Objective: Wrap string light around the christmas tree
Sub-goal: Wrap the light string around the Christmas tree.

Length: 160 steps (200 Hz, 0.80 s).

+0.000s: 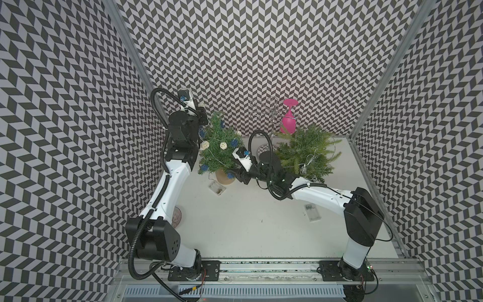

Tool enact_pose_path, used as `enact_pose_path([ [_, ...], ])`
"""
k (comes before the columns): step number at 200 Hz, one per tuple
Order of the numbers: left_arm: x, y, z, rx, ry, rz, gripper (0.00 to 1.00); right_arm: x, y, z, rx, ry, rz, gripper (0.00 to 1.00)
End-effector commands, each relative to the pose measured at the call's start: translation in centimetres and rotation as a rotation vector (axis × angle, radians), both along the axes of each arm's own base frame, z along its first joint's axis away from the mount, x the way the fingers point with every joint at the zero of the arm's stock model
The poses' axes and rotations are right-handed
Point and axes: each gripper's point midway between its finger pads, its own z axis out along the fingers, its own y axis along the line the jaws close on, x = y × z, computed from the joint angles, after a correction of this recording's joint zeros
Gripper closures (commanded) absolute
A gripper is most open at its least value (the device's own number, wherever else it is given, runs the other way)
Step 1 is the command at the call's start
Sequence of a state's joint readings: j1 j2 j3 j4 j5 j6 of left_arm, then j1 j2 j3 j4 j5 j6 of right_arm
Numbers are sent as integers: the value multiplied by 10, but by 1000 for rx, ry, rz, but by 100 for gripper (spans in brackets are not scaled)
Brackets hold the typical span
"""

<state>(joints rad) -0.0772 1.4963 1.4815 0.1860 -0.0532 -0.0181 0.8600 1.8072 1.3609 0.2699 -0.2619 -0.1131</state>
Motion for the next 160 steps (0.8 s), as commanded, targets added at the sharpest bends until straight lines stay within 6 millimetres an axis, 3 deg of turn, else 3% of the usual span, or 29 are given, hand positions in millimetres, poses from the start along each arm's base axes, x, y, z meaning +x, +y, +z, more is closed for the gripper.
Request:
enact_pose_path([
  [1,-1,-25,-6,-56,45,-171,98,2,2,4,26,-17,6,47],
  [23,-3,-36,-14,-78,80,-246,98,4,2,5,27,-21,-1,47],
  [35,-3,-40,-19,-92,100,-264,88,4,2,4,25,-19,0,46],
  [52,1,-35,-24,-119,122,-253,88,3,1,6,23,-20,0,46],
  [78,5,-35,-27,-126,137,-274,73,5,-1,11,29,-26,-11,45],
  [108,2,-28,-18,-158,114,-267,65,6,1,11,30,-22,-14,45],
  [138,-4,-35,3,-196,115,-346,46,9,1,10,28,-23,-24,45],
  [160,-9,-29,2,-265,135,-364,44,11,4,10,24,-19,-22,45],
])
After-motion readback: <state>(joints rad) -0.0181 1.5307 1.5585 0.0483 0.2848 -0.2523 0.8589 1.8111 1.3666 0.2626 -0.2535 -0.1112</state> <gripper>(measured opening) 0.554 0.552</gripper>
